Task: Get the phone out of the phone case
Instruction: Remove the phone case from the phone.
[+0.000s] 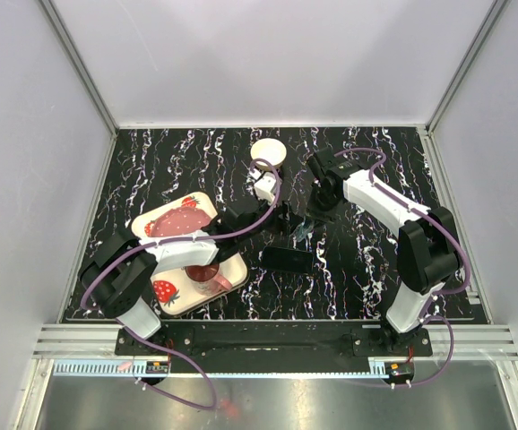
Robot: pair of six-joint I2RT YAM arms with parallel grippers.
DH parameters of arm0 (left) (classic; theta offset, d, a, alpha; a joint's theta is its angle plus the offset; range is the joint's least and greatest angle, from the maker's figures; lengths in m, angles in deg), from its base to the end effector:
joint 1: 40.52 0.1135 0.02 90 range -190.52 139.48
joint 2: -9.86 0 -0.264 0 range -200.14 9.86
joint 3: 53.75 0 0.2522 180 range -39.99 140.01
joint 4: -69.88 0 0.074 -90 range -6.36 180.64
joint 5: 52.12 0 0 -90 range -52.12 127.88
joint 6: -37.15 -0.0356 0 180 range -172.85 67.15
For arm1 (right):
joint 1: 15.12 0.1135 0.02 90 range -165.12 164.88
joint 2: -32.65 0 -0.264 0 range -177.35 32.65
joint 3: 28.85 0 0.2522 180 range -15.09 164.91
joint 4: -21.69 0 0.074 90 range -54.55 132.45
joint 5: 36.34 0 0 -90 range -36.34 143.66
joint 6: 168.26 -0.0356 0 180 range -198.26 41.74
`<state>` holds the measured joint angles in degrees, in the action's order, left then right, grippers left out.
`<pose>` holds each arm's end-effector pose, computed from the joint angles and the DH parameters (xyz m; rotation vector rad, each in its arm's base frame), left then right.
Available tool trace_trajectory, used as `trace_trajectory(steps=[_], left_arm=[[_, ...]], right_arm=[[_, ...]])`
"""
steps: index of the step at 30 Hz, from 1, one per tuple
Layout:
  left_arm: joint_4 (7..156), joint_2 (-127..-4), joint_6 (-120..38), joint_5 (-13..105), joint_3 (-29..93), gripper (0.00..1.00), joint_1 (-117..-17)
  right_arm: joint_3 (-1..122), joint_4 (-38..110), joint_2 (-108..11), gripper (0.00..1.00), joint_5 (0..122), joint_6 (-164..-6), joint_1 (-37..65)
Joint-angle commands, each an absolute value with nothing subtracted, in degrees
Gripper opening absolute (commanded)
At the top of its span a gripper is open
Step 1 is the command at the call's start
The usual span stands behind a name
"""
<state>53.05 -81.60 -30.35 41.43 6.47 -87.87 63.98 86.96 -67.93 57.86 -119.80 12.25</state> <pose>0.2345 -0.2578 0.2194 0.4582 1.8651 -0.9013 0.3099 0.1634 0.2343 0.3443 2.8994 0.3349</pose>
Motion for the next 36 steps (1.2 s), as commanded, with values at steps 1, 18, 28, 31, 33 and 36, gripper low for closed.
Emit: trace_trajectory(steps=[1, 18, 28, 31, 33, 36], left_arm=[[49.1, -80.8, -32.2, 37.5, 7.6, 0.70, -88.2], [46.7, -80.8, -34.3, 43.0, 5.8, 0.68, -90.0], [52.6, -82.8, -39.9, 33.8, 8.8, 0.62, -91.8], [53.3, -83.3, -41.1, 31.2, 9.1, 0.62, -93.1], [53.8, -84.0, -41.9, 28.9, 9.3, 0.60, -94.4], [54.2, -84.6, -42.1, 25.5, 9.1, 0.59, -95.4]], right_arm=[[65.9, 86.8, -66.2, 0.00, 59.4, -120.7, 12.2], [65.2, 85.6, -65.5, 0.00, 60.4, -121.2, 12.1], [66.3, 85.6, -64.1, 0.00, 60.6, -121.8, 12.1], [66.9, 85.6, -64.0, 0.00, 61.2, -122.2, 12.1], [67.4, 85.6, -63.8, 0.00, 61.7, -122.5, 12.0], [68.1, 85.5, -63.2, 0.00, 62.0, -122.6, 11.9]])
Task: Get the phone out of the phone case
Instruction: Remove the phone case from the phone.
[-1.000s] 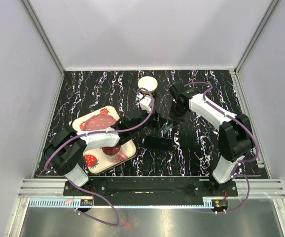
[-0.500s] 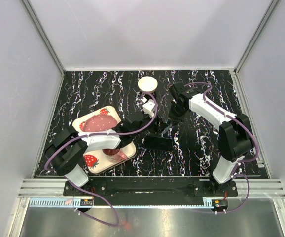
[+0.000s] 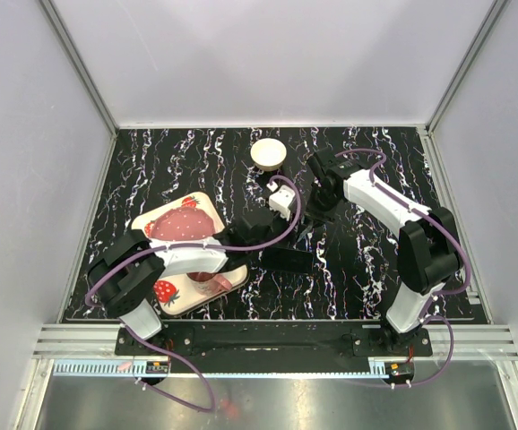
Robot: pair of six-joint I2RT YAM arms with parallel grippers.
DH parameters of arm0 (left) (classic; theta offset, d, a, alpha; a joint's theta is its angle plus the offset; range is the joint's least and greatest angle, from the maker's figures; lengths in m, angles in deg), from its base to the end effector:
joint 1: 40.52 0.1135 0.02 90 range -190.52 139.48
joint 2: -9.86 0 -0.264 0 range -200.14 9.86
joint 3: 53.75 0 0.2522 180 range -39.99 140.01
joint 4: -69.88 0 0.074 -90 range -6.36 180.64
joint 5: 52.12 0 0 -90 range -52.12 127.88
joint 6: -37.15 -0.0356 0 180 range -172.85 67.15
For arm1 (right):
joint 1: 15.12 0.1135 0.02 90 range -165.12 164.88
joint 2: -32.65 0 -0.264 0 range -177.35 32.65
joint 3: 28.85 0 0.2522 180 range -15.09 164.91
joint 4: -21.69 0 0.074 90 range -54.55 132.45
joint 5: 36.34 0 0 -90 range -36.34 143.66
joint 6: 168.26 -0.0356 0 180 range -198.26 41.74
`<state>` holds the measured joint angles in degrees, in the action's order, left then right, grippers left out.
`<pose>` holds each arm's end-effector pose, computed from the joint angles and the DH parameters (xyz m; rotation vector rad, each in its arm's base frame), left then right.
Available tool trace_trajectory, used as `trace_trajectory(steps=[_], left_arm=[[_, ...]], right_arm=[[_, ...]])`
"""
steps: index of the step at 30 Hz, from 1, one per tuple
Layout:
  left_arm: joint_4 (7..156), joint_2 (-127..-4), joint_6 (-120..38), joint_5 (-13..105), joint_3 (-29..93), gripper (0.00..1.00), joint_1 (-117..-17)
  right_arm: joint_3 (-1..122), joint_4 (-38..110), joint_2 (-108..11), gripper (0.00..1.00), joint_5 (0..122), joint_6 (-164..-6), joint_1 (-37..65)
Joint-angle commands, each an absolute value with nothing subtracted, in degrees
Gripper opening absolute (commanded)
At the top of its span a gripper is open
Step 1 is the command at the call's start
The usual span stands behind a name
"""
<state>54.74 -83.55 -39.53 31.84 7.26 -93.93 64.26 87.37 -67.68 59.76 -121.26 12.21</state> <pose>0.2135 -0.2813 0.2094 0.5909 1.8384 -0.6965 0.3089 0.1639 0.2370 0.3767 2.9102 0.3819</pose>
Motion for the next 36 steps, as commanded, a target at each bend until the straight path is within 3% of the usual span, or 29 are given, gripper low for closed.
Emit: trace_trajectory(steps=[1, 6, 7, 9, 10, 12, 23, 36], left_arm=[[54.2, -84.7, -42.1, 24.9, 9.0, 0.58, -95.4], [54.4, -85.4, -42.5, 24.0, 8.8, 0.50, -95.5], [54.4, -85.5, -42.5, 24.1, 8.8, 0.36, -95.5], [55.1, -85.6, -42.4, 24.1, 9.4, 0.23, -95.5], [55.6, -85.7, -42.4, 24.2, 9.7, 0.08, -95.5], [57.4, -85.9, -41.9, 24.1, 10.9, 0.00, -95.4], [62.5, -82.7, -37.7, 25.3, 13.7, 0.00, -91.9], [64.8, -77.7, -32.3, 34.7, 15.7, 0.00, -87.4]], right_arm=[[68.1, 85.5, -63.1, 0.00, 62.1, -122.6, 11.9], [68.0, 85.5, -61.7, 0.00, 62.4, -122.2, 11.2], [67.8, 85.5, -61.5, 0.00, 62.4, -122.0, 11.1], [66.8, 85.5, -60.6, 0.00, 62.1, -121.8, 10.4], [66.3, 85.4, -60.3, 0.00, 62.2, -121.5, 9.9], [64.0, 84.6, -58.9, 0.00, 62.1, -120.4, 9.3], [47.9, 80.9, -51.1, 0.00, 51.1, -108.9, 7.6], [46.4, 76.9, -50.1, 0.00, 47.5, -109.8, 6.9]])
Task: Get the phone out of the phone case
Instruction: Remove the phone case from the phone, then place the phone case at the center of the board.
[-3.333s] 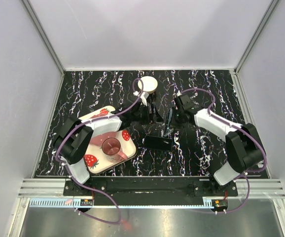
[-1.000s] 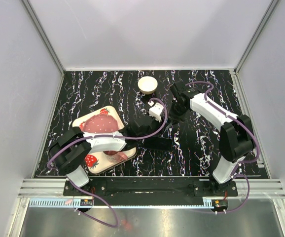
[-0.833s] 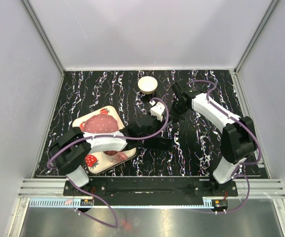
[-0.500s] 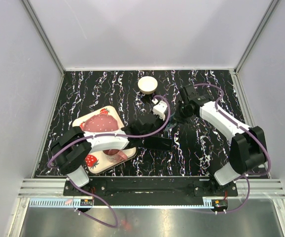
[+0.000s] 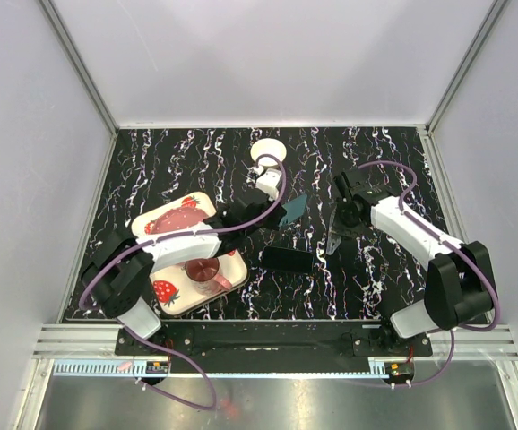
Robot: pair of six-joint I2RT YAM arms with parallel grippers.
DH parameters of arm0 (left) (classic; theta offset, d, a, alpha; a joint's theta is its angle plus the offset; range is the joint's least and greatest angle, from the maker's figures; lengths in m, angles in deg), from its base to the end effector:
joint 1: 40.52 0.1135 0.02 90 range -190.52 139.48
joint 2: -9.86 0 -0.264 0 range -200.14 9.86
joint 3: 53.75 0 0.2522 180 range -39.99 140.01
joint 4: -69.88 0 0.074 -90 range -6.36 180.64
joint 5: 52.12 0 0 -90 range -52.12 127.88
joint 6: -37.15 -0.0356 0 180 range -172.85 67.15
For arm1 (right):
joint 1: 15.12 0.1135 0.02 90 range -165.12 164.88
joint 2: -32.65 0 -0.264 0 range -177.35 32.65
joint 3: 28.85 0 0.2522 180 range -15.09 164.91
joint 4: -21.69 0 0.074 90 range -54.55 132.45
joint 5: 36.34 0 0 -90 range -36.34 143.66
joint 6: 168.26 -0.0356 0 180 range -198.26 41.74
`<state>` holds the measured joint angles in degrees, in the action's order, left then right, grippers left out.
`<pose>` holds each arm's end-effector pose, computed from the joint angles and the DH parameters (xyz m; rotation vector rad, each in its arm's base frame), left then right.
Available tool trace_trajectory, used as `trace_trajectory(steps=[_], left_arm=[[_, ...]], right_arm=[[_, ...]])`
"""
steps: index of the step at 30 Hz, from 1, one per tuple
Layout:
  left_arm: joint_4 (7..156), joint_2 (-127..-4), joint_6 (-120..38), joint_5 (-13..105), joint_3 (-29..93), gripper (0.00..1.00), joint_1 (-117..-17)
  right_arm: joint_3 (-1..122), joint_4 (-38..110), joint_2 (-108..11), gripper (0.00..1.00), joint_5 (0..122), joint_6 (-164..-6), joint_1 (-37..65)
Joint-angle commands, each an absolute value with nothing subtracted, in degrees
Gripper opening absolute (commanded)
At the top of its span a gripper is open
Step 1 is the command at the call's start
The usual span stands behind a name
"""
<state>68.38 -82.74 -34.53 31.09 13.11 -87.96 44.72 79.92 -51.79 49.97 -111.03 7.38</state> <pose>0.2458 -0.2615 0.2228 0.4379 1.9975 -0.6153 0.2606 0.1055 0.2264 0.2657 2.7720 0.1588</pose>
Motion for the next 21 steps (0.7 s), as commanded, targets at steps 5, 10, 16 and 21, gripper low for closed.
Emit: trace_trajectory(steps=[5, 10, 16, 21], left_arm=[[67.4, -76.3, -27.3, 40.3, 15.7, 0.00, -82.8], [66.9, -78.6, -18.5, 47.3, 15.9, 0.00, -76.8], [69.1, -83.8, -11.6, 47.2, 18.4, 0.00, -72.9], [71.6, -89.2, -8.9, 49.7, 22.3, 0.00, -70.4]], right_arm=[[42.1, 62.8, -46.7, 0.00, 62.1, -106.2, -1.7], [37.5, 42.8, -44.3, 0.00, 69.8, -108.2, -11.3], [46.1, 47.5, -57.4, 0.31, 60.7, -111.6, -16.6], [46.3, 51.3, -57.6, 0.96, 56.0, -114.0, -17.1]])
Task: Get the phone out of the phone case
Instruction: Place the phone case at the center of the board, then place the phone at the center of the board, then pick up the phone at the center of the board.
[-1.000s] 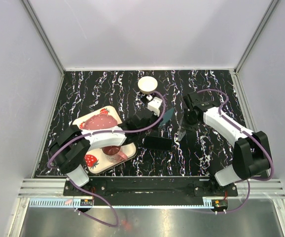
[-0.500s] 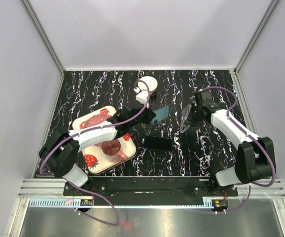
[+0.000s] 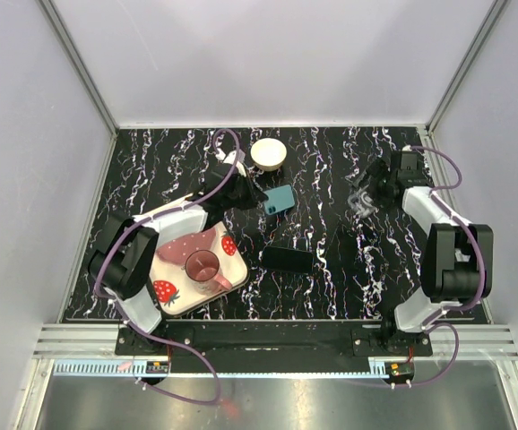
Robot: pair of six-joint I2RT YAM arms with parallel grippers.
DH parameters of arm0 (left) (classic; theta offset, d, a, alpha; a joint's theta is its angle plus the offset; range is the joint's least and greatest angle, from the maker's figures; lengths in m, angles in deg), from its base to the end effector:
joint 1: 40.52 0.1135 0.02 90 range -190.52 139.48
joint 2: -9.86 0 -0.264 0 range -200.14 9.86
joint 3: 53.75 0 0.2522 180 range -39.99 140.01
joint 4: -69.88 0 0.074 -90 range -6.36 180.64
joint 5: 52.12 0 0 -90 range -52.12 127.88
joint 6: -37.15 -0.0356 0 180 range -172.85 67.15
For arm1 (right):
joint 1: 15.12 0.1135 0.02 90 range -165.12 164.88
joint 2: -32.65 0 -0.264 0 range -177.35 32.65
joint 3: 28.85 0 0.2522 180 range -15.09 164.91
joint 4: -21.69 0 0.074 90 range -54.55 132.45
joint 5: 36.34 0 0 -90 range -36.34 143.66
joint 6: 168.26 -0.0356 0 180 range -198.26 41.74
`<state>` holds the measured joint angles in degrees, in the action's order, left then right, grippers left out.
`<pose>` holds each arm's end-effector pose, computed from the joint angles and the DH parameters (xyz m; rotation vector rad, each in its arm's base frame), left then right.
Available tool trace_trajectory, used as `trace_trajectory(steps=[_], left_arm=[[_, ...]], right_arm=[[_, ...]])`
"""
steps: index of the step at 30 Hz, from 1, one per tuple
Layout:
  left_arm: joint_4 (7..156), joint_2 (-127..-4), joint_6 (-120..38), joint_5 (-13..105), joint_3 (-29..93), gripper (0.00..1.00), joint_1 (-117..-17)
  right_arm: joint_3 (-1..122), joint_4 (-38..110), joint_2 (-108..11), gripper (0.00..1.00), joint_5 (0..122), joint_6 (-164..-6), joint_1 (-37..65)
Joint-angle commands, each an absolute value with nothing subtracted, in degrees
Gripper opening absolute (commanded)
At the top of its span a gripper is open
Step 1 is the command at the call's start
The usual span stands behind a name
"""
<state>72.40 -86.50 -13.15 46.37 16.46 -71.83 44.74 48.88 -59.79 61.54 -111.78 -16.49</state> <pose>0.3146 -0.1975 0.2123 -0.0642 2.1947 -0.8879 0.3458 -0.0034 0.2171 0.6576 2.3159 0.4282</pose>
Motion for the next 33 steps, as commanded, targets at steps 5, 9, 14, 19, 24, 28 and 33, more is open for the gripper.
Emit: trace_trajectory(steps=[5, 9, 14, 19, 24, 28, 33], left_arm=[[76.0, -93.1, -9.6, 48.7, 25.9, 0.00, -69.5], [85.5, -98.9, -13.3, 48.0, 32.5, 0.00, -69.1], [87.9, -102.7, -14.8, 51.4, 33.8, 0.25, -68.6], [88.1, -99.0, -16.9, 49.2, 30.8, 0.71, -68.5], [93.6, -91.3, -20.0, 45.8, 30.7, 0.93, -68.4], [95.7, -84.0, -19.3, 42.7, 28.9, 0.96, -68.4], [99.1, -77.1, -18.1, 40.4, 28.0, 0.97, -68.3]], right_arm=[[43.5, 53.4, -51.9, 0.98, 55.2, -113.6, -17.1], [38.5, 53.3, -48.3, 0.98, 60.8, -112.8, -16.3], [35.3, 56.0, -45.5, 1.00, 57.7, -113.9, -7.5], [34.2, 57.6, -46.1, 1.00, 57.1, -113.4, 0.6], [33.3, 53.9, -48.3, 1.00, 59.7, -111.0, 3.8], [35.5, 50.8, -55.2, 1.00, 61.2, -112.8, 8.7], [39.4, 47.6, -64.5, 1.00, 66.5, -114.4, 13.1]])
